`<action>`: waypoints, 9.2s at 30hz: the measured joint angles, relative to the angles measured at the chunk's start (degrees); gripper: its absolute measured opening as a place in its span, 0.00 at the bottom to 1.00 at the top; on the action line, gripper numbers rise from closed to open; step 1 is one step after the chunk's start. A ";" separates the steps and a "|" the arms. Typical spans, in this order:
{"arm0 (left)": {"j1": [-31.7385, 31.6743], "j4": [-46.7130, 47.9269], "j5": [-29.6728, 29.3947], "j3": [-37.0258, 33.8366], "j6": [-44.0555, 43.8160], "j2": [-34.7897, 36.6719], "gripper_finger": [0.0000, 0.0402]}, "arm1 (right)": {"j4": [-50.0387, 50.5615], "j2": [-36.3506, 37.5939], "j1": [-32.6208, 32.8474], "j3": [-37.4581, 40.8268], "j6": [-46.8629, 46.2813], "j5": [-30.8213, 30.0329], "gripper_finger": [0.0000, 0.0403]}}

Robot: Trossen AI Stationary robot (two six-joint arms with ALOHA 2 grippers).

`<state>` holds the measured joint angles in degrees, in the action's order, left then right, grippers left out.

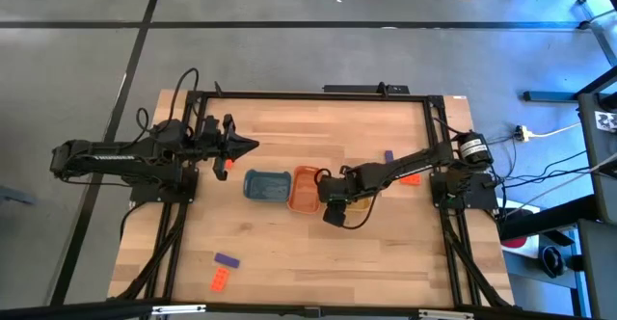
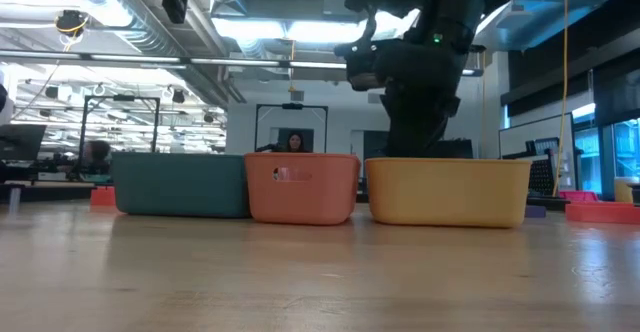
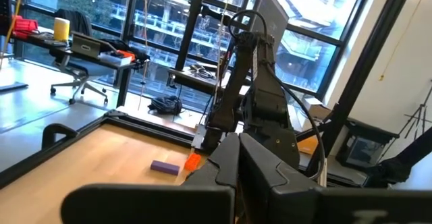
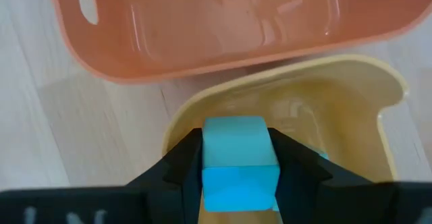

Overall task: Sort & place blocks by color
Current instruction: Put the light blue square block into the yellow bin, then put the top left orange rectangular block into the blue bin

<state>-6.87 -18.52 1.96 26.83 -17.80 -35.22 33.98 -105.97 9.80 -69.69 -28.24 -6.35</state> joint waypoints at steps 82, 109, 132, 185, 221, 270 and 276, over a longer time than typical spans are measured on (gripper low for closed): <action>-0.01 0.06 -0.81 0.02 -2.25 0.02 0.00 | -65.88 49.41 1.84 39.86 7.33 -9.56 0.79; 0.00 0.04 0.63 0.02 -2.77 0.02 0.00 | -65.85 49.40 1.84 37.70 12.25 -9.04 0.58; 0.00 0.04 0.68 0.02 -2.58 0.02 0.00 | -65.88 49.40 1.86 37.70 13.59 -9.07 0.00; -14.65 55.28 -19.00 0.50 -40.14 -23.86 0.54 | -64.92 49.35 1.79 37.70 15.31 -9.09 0.00; -15.02 52.72 -11.95 0.55 -34.02 -32.62 0.32 | -64.98 49.40 1.57 37.70 15.24 -9.11 0.00; 12.79 6.73 -14.36 13.46 0.54 -7.52 0.32 | -66.36 49.40 1.55 37.70 14.99 -9.09 0.00; 12.79 11.05 -14.17 15.03 0.52 -8.13 0.32 | -66.36 49.40 1.56 37.70 14.90 -9.07 0.00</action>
<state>5.91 -7.47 -12.21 41.86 -17.28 -43.35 -32.38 -56.58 11.36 -31.99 -13.34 -15.42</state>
